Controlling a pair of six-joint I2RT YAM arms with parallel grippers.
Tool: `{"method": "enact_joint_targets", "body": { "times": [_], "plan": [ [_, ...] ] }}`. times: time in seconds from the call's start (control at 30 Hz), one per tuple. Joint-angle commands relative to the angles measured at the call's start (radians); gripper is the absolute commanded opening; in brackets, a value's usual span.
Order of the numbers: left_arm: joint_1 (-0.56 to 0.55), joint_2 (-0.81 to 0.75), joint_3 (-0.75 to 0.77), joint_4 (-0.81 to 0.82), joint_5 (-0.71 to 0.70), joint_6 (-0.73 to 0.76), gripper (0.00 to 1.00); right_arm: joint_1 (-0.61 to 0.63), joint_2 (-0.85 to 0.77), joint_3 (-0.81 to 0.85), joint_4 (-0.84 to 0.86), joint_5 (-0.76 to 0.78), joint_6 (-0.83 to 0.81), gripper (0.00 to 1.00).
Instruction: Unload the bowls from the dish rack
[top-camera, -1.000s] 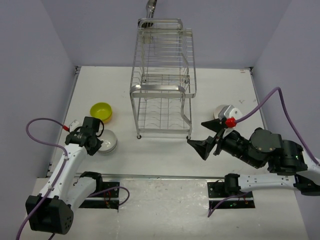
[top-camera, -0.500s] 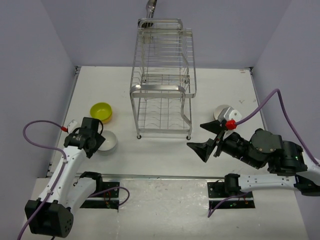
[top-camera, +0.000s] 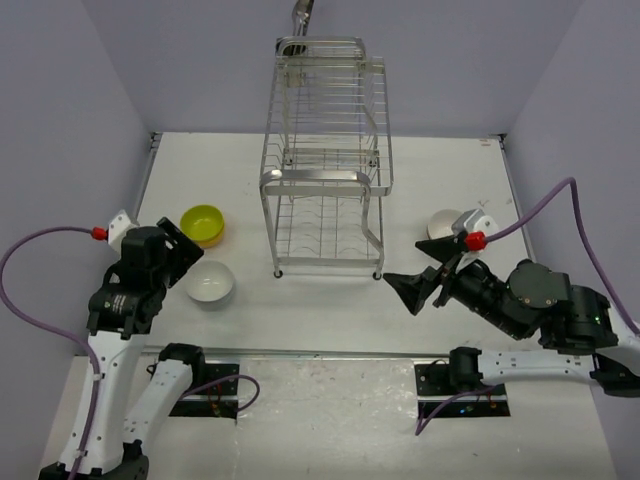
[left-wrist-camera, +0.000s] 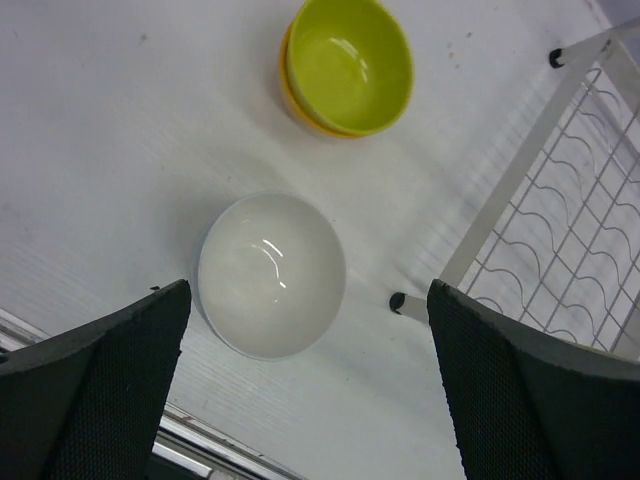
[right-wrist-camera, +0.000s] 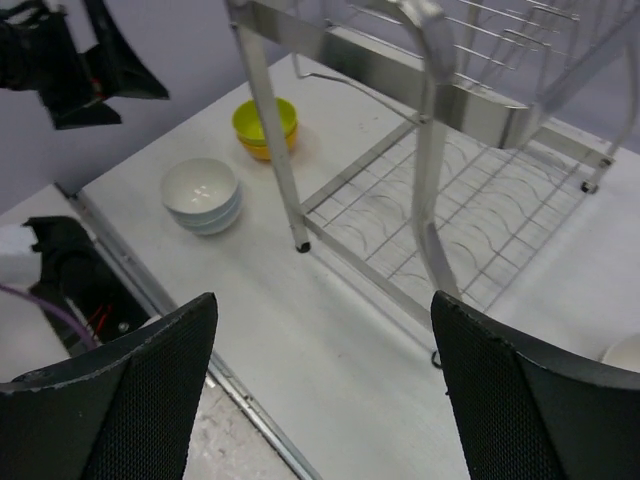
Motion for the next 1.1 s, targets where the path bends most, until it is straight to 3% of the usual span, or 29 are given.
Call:
{"method": "enact_joint_targets", "body": {
  "times": [0.0, 0.07, 0.1, 0.17, 0.27, 0.43, 0.57, 0.73, 0.83, 1.07],
  "plan": [
    [0.003, 0.028, 0.121, 0.031, -0.015, 0.196, 1.0, -0.098, 0.009, -0.013, 0.031, 0.068, 0.055, 0.88],
    [0.003, 0.068, 0.187, 0.047, -0.021, 0.245, 1.0, -0.246, 0.062, 0.002, 0.012, -0.101, 0.067, 0.88],
    [0.003, 0.082, 0.21, 0.053, -0.037, 0.283, 1.0, -0.408, 0.079, 0.022, 0.002, -0.143, 0.071, 0.88],
    [0.003, 0.12, 0.295, 0.062, -0.071, 0.343, 1.0, -0.588, 0.079, 0.028, -0.031, -0.107, 0.086, 0.88],
    [0.004, 0.147, 0.391, 0.1, -0.154, 0.436, 1.0, -0.684, -0.008, 0.033, -0.047, -0.156, 0.114, 0.88],
    [0.004, 0.125, 0.451, 0.168, -0.173, 0.523, 1.0, -0.684, -0.036, 0.185, -0.306, -0.016, 0.196, 0.99],
    [0.004, 0.033, 0.408, 0.197, -0.194, 0.572, 1.0, -0.684, -0.128, 0.176, -0.379, 0.128, 0.241, 0.99],
    [0.003, -0.13, 0.236, 0.277, -0.165, 0.639, 1.0, -0.684, -0.312, 0.064, -0.348, 0.179, 0.183, 0.99],
    [0.003, -0.209, 0.133, 0.323, -0.156, 0.635, 1.0, -0.684, -0.364, 0.005, -0.316, 0.131, 0.169, 0.99],
    [-0.002, -0.273, 0.032, 0.37, -0.142, 0.624, 1.0, -0.684, -0.364, -0.093, -0.232, 0.195, 0.178, 0.99]
  ]
}}
